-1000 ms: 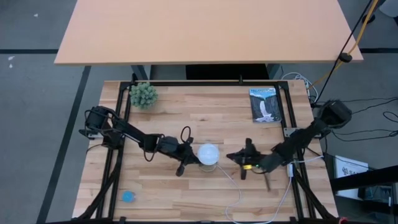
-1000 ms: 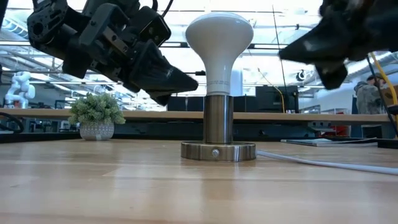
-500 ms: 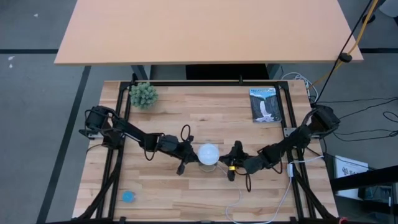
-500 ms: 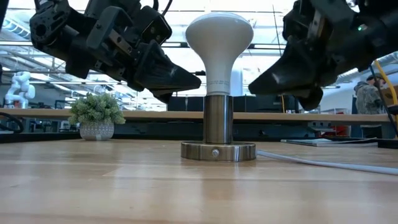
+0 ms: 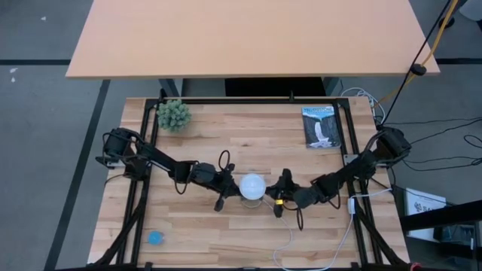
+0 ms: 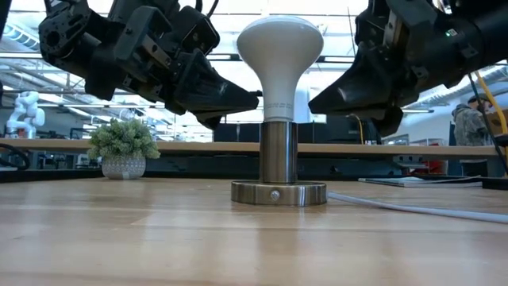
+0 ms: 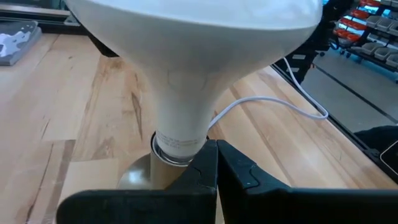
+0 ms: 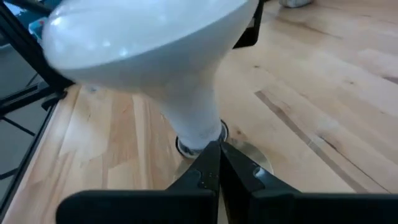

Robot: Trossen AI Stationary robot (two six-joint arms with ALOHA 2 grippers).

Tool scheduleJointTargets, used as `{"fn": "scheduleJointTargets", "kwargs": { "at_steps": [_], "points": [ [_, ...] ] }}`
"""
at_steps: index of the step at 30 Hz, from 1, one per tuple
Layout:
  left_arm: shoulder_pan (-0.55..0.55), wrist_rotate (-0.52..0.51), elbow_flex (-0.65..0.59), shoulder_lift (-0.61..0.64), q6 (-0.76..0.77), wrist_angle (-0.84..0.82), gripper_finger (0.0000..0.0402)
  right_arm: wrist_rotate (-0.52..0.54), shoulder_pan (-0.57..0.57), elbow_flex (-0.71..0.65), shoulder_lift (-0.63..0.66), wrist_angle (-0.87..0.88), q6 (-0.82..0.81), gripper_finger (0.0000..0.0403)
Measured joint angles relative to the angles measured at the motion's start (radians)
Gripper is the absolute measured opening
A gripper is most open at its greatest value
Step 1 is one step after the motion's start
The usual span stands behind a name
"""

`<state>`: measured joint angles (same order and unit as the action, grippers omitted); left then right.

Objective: Screw lightbulb
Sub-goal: Insert the white light bulb into the gold lamp

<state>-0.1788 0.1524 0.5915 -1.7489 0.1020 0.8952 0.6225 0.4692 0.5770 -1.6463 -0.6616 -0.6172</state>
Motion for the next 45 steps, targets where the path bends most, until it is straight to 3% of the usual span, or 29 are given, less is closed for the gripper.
{"fn": "scheduleJointTargets", "kwargs": {
  "at_steps": [29, 33, 37, 45],
  "points": [
    [-0.009, 0.006, 0.031, -0.030, -0.006, -0.004, 0.0000, -0.016, -0.019, 0.032, -0.001, 0.036, 0.011, 0.0000],
    [-0.009, 0.006, 0.031, -0.030, -0.007, -0.003, 0.0000, 0.027, -0.023, 0.039, -0.026, 0.037, 0.001, 0.0000],
    [-0.009, 0.006, 0.031, -0.030, -0.007, -0.003, 0.0000, -0.022, -0.028, 0.083, -0.081, 0.036, 0.015, 0.0000],
    [-0.009, 0.023, 0.031, -0.030, -0.008, 0.001, 0.0000, -0.020, -0.037, 0.105, -0.110, 0.062, 0.012, 0.0000]
  ]
}}
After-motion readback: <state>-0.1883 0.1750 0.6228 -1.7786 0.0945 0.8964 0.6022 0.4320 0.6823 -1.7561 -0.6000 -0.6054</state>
